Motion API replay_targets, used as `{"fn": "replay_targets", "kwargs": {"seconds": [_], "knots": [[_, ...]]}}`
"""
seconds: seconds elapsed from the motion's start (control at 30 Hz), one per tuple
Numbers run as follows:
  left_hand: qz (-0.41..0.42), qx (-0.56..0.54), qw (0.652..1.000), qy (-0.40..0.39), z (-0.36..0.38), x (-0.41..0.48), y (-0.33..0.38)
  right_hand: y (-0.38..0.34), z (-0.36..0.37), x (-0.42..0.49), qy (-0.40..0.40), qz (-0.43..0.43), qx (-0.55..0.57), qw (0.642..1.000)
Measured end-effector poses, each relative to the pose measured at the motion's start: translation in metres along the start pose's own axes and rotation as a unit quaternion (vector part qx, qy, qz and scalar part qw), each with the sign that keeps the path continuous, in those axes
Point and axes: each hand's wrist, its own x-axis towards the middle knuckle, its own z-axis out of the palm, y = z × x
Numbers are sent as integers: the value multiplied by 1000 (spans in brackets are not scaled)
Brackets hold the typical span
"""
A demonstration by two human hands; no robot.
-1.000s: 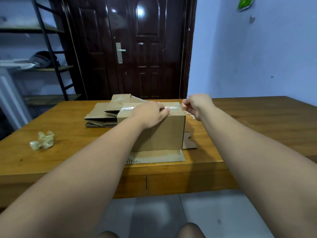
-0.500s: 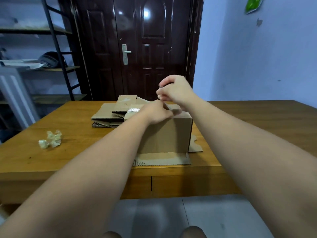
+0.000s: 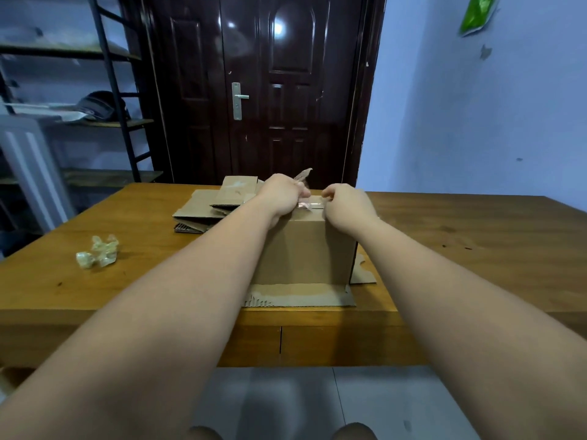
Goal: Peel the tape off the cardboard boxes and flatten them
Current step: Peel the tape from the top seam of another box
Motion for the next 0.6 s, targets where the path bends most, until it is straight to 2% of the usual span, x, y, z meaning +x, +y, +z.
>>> {"fn": "replay_targets", "kwargs": {"seconds": [0.07,0.13,0.23,0.27,0.33,0.43,0.5,0.53,0.57,0.6], "knots": [[-9,-28,1000,-3,-4,0,1,-3,2,4,5,11,-23,1000],[-35,-115,992,29,-7,-2,3,-9,4,7,0,17,-61,998],[-122,-337,930,76,-19,-2,-1,-15,9,9,9,24,-76,997],[-136,-377,912,85,-23,1,-4,-14,10,10,16,34,-67,997],[-136,-392,904,102,-29,4,-8,-10,11,8,30,48,-40,998],[-122,-350,924,95,-37,1,-9,-8,14,3,41,32,-30,998],[-91,-307,946,47,-39,-4,-5,-11,14,0,41,18,-42,998],[-74,-241,967,25,-39,-4,-4,-11,13,0,40,15,-47,998],[-51,-110,992,20,-38,-4,-4,-12,13,0,38,14,-48,998],[-32,61,997,44,-37,-2,-6,-11,12,0,36,14,-46,998]]}}
